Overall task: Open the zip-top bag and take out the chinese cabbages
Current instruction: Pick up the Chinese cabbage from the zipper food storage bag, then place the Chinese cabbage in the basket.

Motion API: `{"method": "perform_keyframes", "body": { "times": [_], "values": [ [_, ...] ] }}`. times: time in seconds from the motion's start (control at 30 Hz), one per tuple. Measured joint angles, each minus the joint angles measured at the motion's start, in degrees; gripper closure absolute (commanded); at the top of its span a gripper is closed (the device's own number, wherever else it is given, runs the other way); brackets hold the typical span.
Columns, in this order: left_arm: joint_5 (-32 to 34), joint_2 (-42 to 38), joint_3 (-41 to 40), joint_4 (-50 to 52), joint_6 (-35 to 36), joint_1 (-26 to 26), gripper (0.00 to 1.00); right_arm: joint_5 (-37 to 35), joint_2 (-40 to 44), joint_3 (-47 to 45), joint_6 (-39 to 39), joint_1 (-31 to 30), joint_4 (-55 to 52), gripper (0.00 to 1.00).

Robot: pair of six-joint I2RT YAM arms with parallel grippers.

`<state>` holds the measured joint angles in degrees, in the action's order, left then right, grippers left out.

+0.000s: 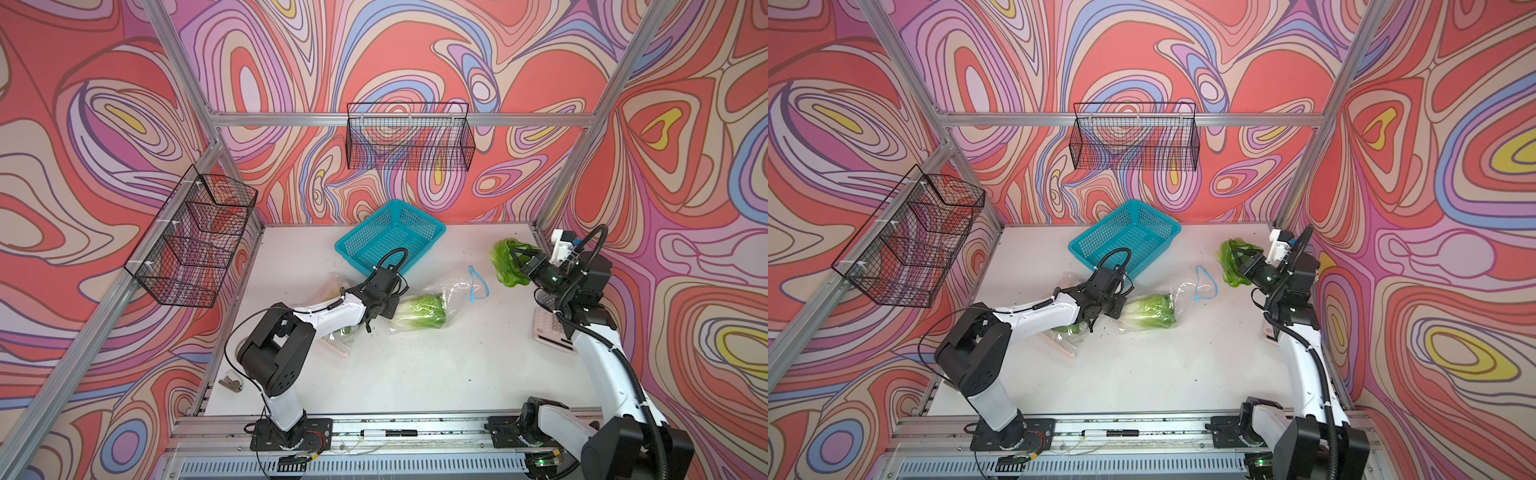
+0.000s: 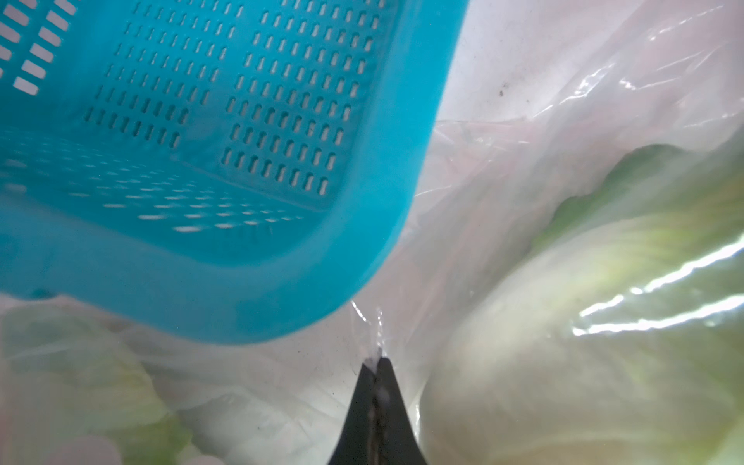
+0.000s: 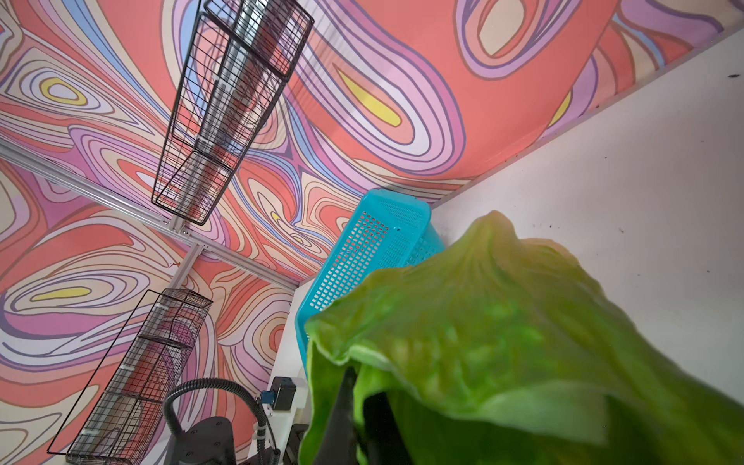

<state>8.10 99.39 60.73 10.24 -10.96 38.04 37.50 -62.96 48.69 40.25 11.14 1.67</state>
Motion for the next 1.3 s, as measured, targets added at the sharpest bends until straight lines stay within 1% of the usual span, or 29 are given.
{"method": "perform_keyframes", "body": {
  "times": [0.23, 0.33, 0.53, 0.8, 0.97, 1.07, 1.3],
  "values": [
    [0.52, -0.33, -0.48, -1.05, 0.31, 0.28, 1.00, -3.43, -5.22, 4.50, -0.94, -7.04, 1.97, 1.00],
    [0.57, -0.98, -1.33, -1.51, 0.46, 0.28, 1.00, -4.55, -9.05, 7.54, -1.31, -9.99, 4.00, 1.00],
    [0.87, -2.32, -2.56, -2.67, 0.50, 0.28, 1.00, -6.16, -19.39, 14.58, -1.77, -15.82, 8.33, 1.00],
    [1.01, -2.99, -3.52, -3.72, 0.72, 0.28, 1.00, -5.95, -36.17, 24.87, -0.92, -22.64, 16.02, 1.00],
    [1.01, -3.06, -3.78, -4.11, 0.70, 0.28, 1.00, -4.52, -48.00, 32.37, 1.11, -25.03, 21.35, 1.00],
    [0.96, -3.08, -3.78, -4.26, 0.70, 0.28, 1.00, -4.17, -54.05, 36.85, 1.51, -25.92, 22.82, 1.00],
    [0.70, -3.08, -3.78, -4.28, 0.63, 0.28, 1.00, -4.26, -64.06, 45.53, 1.81, -26.95, 25.51, 1.00]
  ]
}}
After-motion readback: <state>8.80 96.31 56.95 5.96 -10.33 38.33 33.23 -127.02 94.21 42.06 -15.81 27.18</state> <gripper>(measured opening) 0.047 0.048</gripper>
